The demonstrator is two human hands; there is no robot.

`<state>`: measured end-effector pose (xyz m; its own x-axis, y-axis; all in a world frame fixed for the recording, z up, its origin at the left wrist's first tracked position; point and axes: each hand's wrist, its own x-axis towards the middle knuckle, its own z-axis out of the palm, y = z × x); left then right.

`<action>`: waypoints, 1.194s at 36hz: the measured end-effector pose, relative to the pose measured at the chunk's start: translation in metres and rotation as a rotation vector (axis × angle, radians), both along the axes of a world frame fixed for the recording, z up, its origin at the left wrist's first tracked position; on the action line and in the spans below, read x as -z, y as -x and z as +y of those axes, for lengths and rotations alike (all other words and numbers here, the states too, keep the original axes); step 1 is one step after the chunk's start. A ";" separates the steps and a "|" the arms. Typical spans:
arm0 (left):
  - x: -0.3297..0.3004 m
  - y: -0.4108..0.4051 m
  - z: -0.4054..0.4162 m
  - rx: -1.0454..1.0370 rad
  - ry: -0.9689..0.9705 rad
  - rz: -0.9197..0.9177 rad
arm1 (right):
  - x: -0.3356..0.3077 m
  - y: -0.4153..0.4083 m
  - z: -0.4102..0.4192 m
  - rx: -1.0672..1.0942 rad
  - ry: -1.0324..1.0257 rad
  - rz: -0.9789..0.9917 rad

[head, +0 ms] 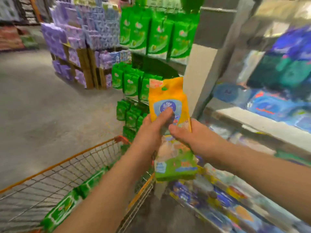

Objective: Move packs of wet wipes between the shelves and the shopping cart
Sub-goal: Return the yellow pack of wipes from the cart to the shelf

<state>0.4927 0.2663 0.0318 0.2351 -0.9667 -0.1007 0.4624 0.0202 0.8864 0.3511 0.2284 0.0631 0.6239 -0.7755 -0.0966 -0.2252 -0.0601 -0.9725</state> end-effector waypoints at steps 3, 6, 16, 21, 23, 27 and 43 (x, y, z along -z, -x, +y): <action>-0.020 0.056 -0.011 0.142 0.024 -0.039 | -0.011 0.058 0.001 0.163 0.072 0.005; -0.038 0.119 -0.017 0.268 0.055 -0.054 | -0.021 0.125 0.006 0.293 0.110 -0.038; -0.075 0.358 -0.017 0.550 0.170 -0.198 | -0.044 0.363 0.052 0.652 0.124 -0.223; -0.086 0.461 -0.006 0.697 0.213 -0.284 | -0.053 0.462 0.085 0.805 0.142 -0.278; -0.090 0.497 -0.003 0.759 0.223 -0.288 | -0.058 0.497 0.099 0.849 0.164 -0.303; -0.095 0.560 0.000 0.909 0.217 -0.260 | -0.062 0.558 0.122 0.945 0.207 -0.299; -0.059 0.736 -0.060 1.225 0.250 -0.152 | -0.053 0.717 0.104 1.162 0.213 -0.328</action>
